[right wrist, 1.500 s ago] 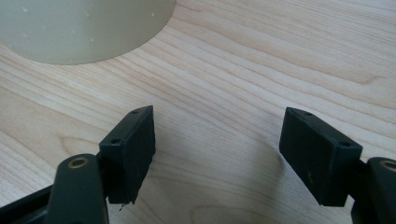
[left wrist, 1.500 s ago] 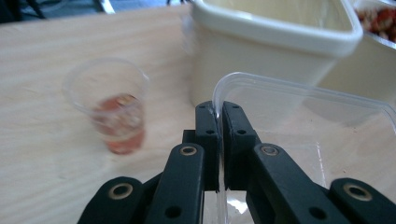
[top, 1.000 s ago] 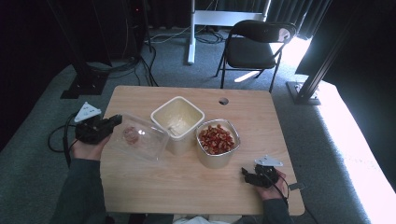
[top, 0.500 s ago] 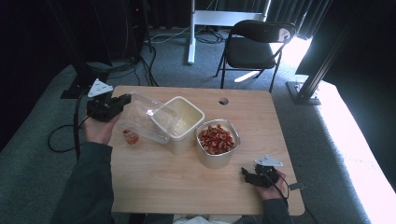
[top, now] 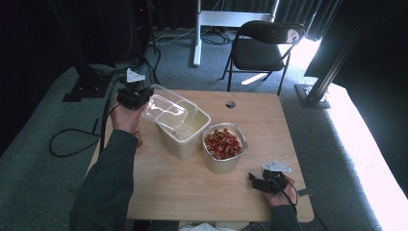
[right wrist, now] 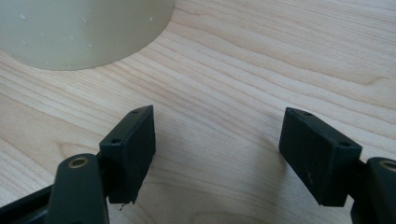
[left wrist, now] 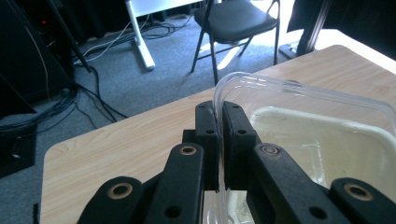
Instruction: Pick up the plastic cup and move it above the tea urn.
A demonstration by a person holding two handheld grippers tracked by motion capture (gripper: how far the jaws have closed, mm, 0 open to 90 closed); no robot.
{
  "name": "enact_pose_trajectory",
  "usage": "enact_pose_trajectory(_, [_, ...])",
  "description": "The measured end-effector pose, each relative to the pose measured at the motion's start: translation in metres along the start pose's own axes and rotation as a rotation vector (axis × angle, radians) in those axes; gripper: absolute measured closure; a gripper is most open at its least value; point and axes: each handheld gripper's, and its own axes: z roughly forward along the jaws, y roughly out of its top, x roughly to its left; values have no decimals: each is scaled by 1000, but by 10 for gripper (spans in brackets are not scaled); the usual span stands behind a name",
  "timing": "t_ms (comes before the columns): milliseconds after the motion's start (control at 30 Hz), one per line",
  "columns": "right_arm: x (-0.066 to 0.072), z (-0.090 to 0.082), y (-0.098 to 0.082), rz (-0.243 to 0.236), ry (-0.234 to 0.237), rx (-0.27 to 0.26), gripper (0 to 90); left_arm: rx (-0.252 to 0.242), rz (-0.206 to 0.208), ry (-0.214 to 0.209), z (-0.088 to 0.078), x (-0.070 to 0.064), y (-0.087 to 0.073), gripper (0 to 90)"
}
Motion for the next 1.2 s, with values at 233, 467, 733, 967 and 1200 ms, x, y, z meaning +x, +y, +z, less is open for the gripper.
enact_pose_trajectory(233, [0,0,0,0,-3,-1,265,37,32,14,18,-10,3,870])
enact_pose_trajectory(467, [0,0,0,3,-1,-2,265,59,48,-12,25,-12,1,690])
enact_pose_trajectory(733, [0,0,-1,6,-1,-4,265,50,85,-32,20,-19,-2,568])
enact_pose_trajectory(967, [0,0,-1,9,3,-6,264,1,114,-19,6,-17,-3,466])
enact_pose_trajectory(1200, [-1,0,-1,13,4,-5,264,3,116,-6,0,-13,-7,424])
